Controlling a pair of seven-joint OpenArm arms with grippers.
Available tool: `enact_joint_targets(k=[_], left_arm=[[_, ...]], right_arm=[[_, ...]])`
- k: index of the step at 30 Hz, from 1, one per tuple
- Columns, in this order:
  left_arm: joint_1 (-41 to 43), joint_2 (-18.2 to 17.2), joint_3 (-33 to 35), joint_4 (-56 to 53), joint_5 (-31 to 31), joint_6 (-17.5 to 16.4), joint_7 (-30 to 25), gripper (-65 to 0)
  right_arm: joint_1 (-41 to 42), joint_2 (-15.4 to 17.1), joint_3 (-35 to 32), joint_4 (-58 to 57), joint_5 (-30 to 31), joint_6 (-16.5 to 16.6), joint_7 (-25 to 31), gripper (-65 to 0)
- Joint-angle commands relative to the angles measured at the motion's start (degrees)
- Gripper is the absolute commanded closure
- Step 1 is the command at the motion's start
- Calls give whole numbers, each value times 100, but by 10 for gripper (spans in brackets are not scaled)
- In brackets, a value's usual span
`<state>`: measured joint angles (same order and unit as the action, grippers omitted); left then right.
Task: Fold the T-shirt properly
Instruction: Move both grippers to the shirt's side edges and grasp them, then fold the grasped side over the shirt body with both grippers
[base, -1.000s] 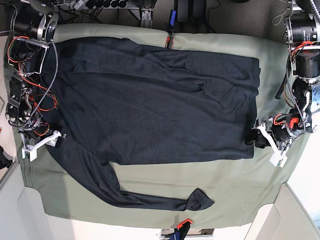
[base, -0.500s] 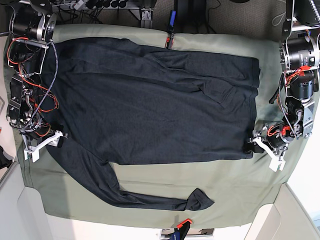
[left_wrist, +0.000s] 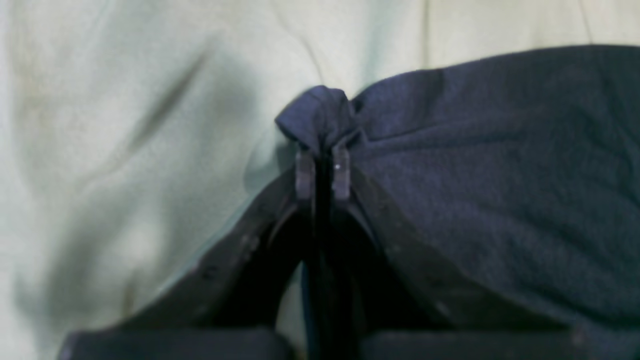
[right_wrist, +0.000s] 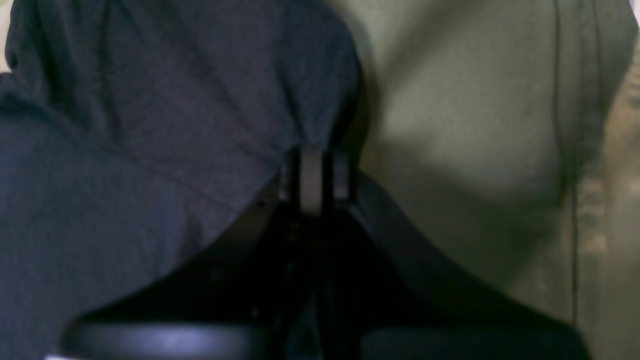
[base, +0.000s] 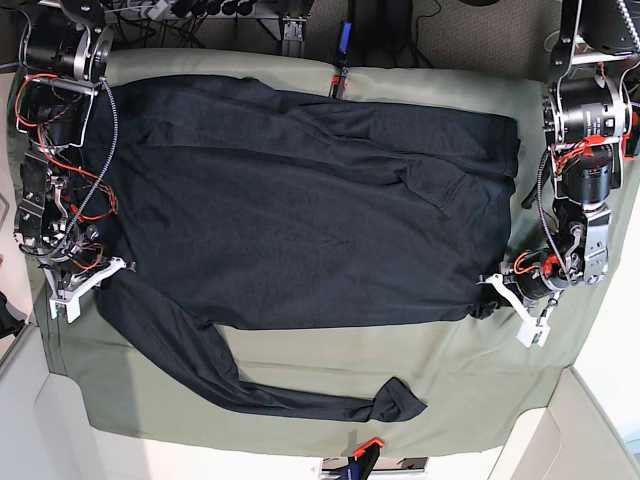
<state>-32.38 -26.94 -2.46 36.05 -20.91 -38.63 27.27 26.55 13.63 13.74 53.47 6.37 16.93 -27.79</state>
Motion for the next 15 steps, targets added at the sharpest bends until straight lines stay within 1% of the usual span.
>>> enact_joint_targets(k=[1,6,9,11,15], left_arm=[[-203,-153,-13,245,-105,-137,-127,0],[-129,-332,-13,1099,-166,-137,308,0],[90,-442,-13,1600,-546,-137,568,0],[306,-522,-13,1893,-612,-137,647,0],[876,-758,-13,2586,-675,-137,627,0]], right_arm=[[149,83,2,208,-13,39,-4,0],[94,83,2,960,-13,37,-468,0],[-81,87,2,1565,-7,31,-802,0],[-264,94,2,1904,4,-26,-1019,0],[-791,179,17,2433,28,-70,-931,0]])
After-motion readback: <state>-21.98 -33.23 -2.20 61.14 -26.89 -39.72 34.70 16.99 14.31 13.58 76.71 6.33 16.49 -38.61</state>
